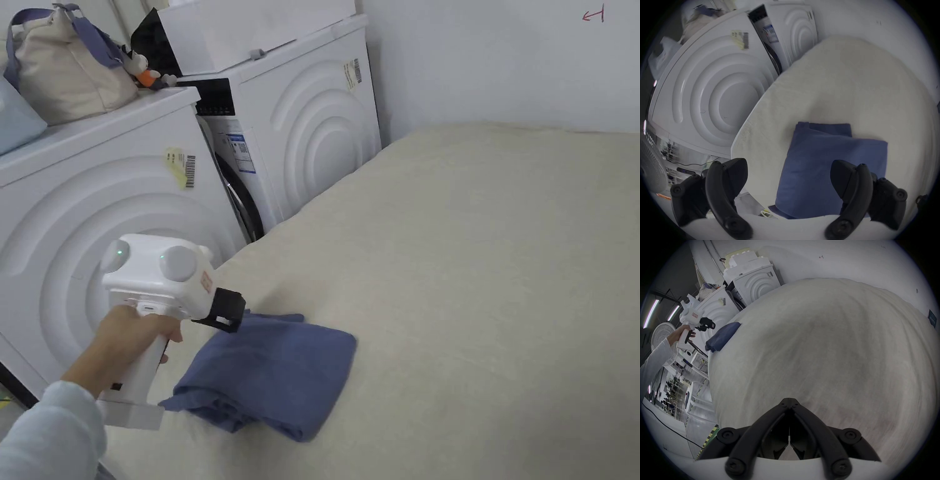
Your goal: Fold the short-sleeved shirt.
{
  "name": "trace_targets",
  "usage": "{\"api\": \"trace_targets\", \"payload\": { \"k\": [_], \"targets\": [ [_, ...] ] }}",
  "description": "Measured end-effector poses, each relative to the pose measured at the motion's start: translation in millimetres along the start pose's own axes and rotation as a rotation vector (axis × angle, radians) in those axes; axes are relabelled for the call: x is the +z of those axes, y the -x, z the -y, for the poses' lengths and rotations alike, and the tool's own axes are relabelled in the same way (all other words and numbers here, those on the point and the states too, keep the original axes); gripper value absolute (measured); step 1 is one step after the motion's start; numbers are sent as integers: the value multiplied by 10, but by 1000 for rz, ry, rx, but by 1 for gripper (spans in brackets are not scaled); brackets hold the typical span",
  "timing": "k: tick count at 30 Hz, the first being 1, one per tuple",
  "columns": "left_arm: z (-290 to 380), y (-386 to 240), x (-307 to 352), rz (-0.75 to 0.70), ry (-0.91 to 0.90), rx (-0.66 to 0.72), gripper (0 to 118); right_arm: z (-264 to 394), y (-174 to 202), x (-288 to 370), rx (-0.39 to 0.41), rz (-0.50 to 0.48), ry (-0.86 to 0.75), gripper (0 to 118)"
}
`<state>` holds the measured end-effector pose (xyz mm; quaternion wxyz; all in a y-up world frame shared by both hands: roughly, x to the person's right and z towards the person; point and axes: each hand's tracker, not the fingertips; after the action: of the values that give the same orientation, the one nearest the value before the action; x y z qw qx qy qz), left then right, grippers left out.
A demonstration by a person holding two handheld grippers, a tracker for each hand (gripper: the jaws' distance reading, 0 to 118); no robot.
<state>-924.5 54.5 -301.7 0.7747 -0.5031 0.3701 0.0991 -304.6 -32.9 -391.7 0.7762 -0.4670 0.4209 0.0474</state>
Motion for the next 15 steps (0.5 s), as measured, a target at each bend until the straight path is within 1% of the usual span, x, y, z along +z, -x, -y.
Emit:
{"api": "trace_targets", "payload": {
  "k": [2,4,5,6,7,8,9,10,12,13,15],
  "targets": [
    [57,65,121,3,-28,61,107,23,-4,1,-6,-7,8,0],
    [160,60,277,59,-19,83,107,23,47,46,-10,-8,5,0],
    [220,20,350,79,-22,97,105,18,79,77,-5,1,-1,0],
    [379,-111,533,91,-25,86,97,13,108,106,14,21,-11,0],
    [529,-202,669,106,-49,84,84,6,130,133,25,30,-15,0],
    [634,-300,801,121,-131,64,61,-1,150,188,24,40,-19,0],
    [762,-395,938,130,-168,35,14,-6,167,237,23,36,-29,0],
    [914,-519,1082,124,-220,23,0,-4,179,306,19,23,-48,0],
    [1226,-717,1363,63,-328,32,0,-12,228,445,5,26,-70,0],
    [1376,-796,1507,110,-346,73,0,3,246,549,8,31,-91,0],
    [1656,-957,1789,225,-405,64,0,20,290,733,21,43,-119,0]
  ]
}}
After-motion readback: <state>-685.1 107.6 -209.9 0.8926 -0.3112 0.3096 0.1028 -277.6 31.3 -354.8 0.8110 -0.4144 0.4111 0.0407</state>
